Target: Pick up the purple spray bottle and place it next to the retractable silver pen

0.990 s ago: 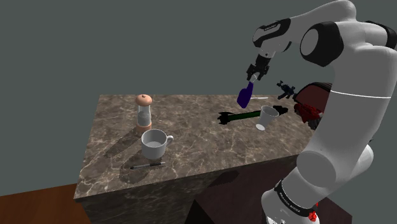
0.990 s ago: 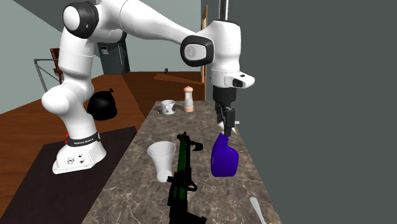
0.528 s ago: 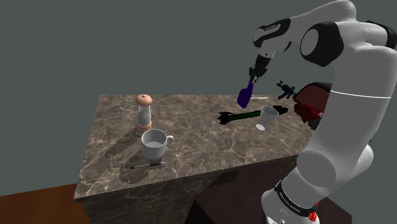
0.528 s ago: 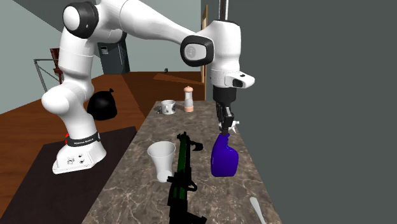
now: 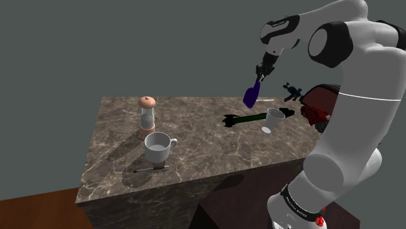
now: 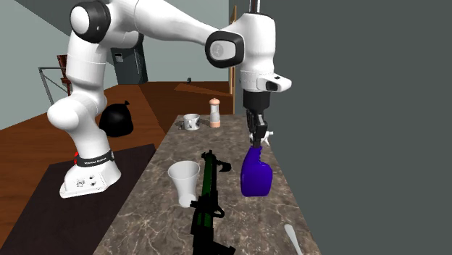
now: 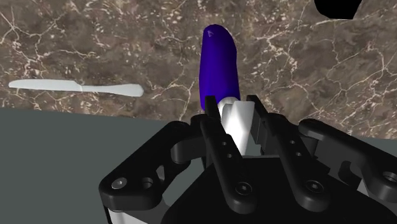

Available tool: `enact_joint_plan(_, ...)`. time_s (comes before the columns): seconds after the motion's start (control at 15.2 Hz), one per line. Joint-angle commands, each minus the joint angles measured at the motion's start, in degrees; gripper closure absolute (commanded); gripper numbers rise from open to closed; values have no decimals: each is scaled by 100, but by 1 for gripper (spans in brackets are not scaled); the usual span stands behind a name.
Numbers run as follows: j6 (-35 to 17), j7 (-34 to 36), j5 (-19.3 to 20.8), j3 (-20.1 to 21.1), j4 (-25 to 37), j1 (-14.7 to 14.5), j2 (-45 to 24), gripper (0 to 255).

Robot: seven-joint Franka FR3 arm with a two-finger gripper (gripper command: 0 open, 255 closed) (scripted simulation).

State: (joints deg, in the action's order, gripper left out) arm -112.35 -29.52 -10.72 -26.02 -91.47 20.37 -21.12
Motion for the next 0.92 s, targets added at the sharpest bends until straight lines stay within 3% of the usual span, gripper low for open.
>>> enact_joint_plan(0.0,134,11,26,-13,90,1,48,255)
enact_joint_plan(0.66,814,69,85,-47,704,34,125,255)
enact_joint_plan(0.86,752,415,374,-31,90,-314,748,255)
